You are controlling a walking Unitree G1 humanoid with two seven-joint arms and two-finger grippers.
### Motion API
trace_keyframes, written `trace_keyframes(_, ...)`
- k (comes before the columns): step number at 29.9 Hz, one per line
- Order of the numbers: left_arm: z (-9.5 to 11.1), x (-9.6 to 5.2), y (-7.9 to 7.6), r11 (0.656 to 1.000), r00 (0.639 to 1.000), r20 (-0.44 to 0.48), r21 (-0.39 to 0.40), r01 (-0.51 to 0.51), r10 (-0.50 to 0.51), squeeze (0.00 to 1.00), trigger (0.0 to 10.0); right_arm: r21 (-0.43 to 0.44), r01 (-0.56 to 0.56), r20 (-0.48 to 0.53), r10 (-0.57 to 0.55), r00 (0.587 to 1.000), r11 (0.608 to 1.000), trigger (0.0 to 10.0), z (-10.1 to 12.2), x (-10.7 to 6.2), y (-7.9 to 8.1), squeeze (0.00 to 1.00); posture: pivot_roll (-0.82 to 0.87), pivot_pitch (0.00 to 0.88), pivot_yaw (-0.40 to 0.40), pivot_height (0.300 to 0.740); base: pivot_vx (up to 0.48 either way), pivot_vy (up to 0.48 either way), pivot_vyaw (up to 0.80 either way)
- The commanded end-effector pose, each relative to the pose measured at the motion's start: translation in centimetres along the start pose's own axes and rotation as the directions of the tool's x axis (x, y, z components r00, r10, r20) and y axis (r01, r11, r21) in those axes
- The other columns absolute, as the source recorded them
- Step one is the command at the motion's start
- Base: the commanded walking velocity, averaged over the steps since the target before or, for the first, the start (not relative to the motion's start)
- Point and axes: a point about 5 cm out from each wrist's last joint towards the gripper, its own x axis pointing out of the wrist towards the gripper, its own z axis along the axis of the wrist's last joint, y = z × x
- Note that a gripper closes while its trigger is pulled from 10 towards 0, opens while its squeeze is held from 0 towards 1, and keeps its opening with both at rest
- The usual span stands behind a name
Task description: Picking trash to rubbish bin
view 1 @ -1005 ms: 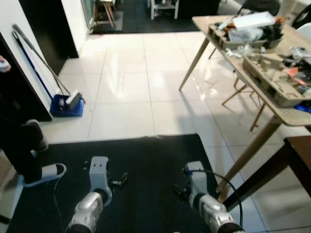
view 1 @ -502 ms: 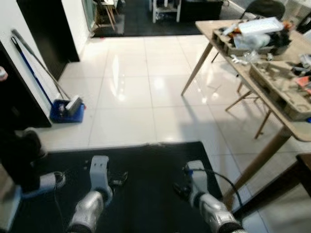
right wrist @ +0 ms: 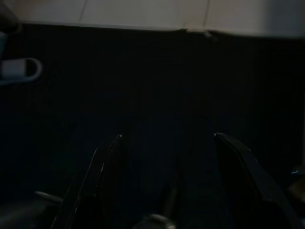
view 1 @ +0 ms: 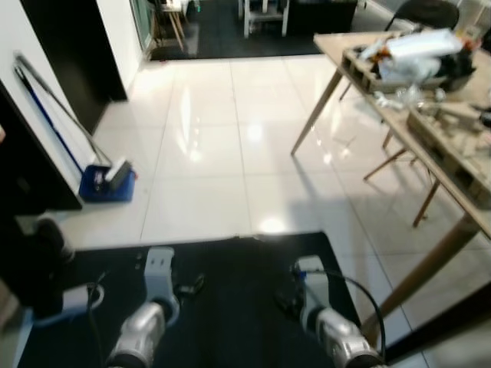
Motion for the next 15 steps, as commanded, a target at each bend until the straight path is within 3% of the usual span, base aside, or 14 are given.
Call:
trace_keyframes(1,-0.77,-0.57,0.61,1.000,0.999,-0.026,-0.006,-0.020,0.020,0.00,10.0,0.016,-0.015,0.000,0.015,1.000,1.000,10.0,-0.13,0.15,0.63,0.00,-0.10,0.091,0.021,0.740,0.255,0.000,0.00)
trace_keyframes(15,-0.85,-0.72,0.86,0.999,0.999,-0.028,-0.005,-0.032,0.032,0.00,10.0,0.012,-0.025,0.001,0.025,1.000,1.000,10.0,0.15,0.36,0.94,0.00,-0.09,0.080,0.015,0.740,0.257,0.000,0.00)
